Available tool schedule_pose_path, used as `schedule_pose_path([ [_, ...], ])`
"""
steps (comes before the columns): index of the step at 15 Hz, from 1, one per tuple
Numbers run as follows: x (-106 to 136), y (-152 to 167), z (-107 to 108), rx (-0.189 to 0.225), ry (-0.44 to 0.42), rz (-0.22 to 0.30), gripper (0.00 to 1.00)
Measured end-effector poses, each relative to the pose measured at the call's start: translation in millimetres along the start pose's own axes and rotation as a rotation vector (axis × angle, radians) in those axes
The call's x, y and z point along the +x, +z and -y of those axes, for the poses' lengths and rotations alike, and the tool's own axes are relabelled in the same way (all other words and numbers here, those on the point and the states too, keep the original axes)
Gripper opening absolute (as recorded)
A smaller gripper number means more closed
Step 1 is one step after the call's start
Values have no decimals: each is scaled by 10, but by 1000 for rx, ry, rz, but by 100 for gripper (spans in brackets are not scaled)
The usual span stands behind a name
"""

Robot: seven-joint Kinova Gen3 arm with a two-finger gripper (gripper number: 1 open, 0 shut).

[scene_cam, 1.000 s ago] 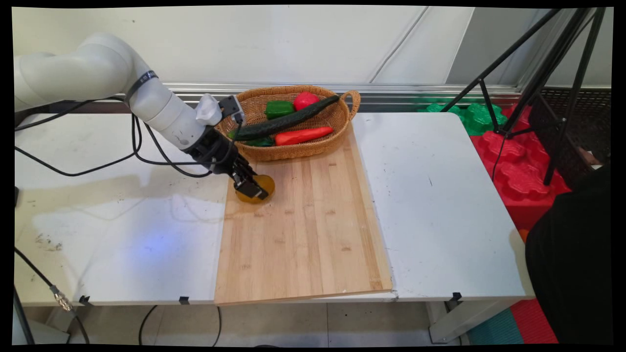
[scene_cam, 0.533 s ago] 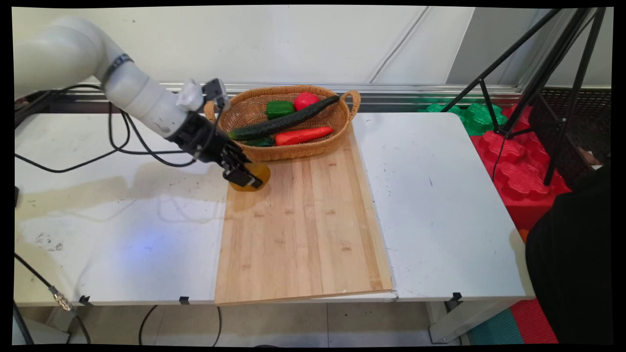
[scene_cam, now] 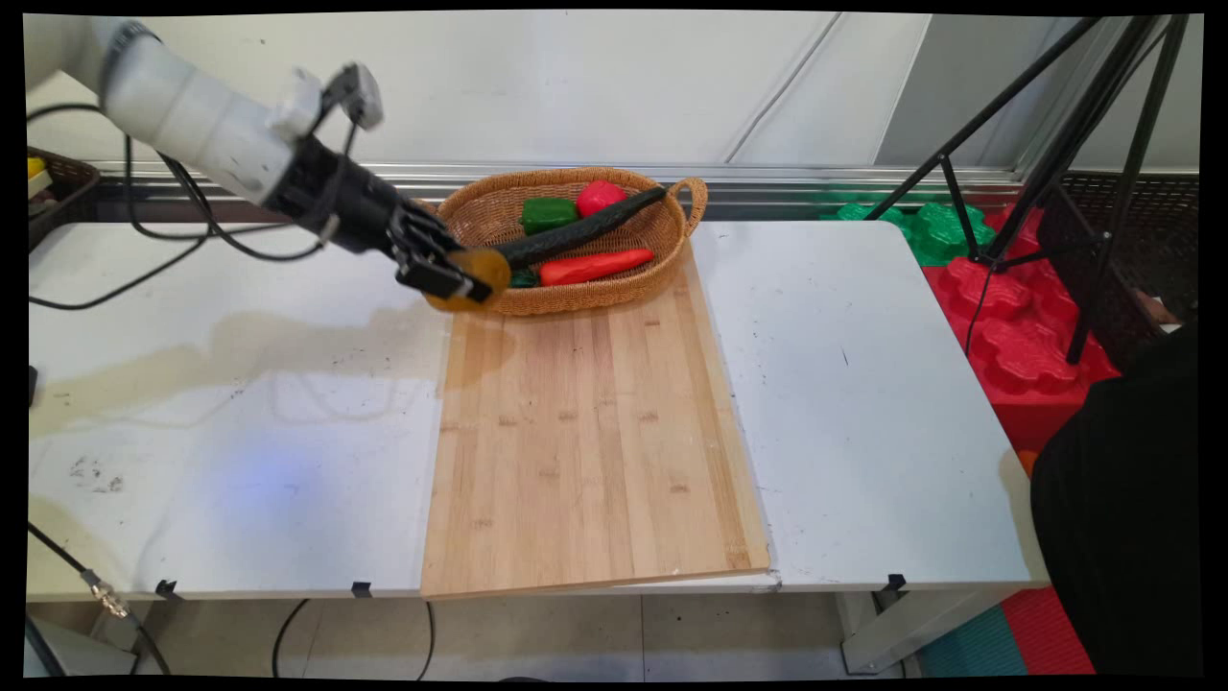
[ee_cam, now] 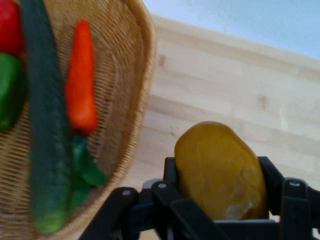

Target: Place the picked object in the vegetable basket

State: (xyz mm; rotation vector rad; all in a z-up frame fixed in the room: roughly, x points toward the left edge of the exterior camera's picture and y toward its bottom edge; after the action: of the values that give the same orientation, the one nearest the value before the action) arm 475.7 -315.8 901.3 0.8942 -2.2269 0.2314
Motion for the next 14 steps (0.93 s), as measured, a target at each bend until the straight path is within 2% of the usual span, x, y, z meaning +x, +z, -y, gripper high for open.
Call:
schedule_pose_path([
  [3,53,-197,104,31,5,-34,0],
  [7,148,-438,387,106,10,-76,0],
  [11,213,-439,680,168,26,-76,0],
  [14,255,-328,873,199,37,-60,0],
])
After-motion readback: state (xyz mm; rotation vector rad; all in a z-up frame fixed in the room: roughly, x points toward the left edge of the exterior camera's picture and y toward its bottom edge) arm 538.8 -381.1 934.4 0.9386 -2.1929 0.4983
